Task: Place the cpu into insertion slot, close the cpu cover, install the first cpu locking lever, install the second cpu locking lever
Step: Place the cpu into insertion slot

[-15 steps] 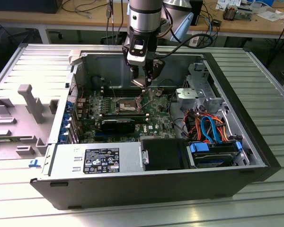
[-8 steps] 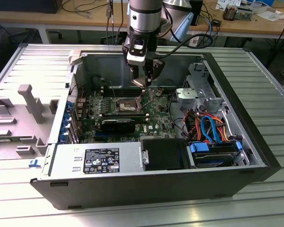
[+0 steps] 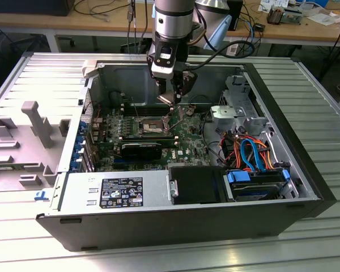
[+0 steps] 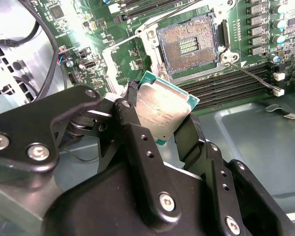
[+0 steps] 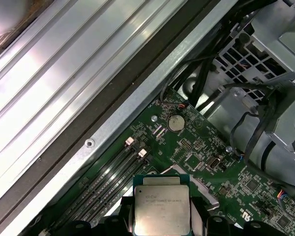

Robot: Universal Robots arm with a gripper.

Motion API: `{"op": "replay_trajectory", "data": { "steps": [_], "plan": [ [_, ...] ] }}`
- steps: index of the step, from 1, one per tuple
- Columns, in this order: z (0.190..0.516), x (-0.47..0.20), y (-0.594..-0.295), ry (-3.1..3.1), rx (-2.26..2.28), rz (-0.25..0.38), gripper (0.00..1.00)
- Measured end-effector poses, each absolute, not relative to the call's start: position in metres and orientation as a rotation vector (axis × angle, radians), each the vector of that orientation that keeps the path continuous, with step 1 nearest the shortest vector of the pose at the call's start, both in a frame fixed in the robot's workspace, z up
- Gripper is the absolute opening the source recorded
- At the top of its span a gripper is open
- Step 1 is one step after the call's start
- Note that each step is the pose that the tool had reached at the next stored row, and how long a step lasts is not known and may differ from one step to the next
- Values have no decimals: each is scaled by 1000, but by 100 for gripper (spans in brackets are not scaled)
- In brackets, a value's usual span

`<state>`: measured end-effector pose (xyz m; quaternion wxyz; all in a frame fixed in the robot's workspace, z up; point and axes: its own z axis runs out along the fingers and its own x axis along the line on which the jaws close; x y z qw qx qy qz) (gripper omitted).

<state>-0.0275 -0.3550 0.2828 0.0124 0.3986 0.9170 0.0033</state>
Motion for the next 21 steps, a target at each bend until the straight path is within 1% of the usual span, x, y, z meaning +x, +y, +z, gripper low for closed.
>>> {"op": "replay_trajectory", "data": {
  "steps": [21],
  "plan": [
    [283,-27,-355,2843,1275,7,54]
  ]
}}
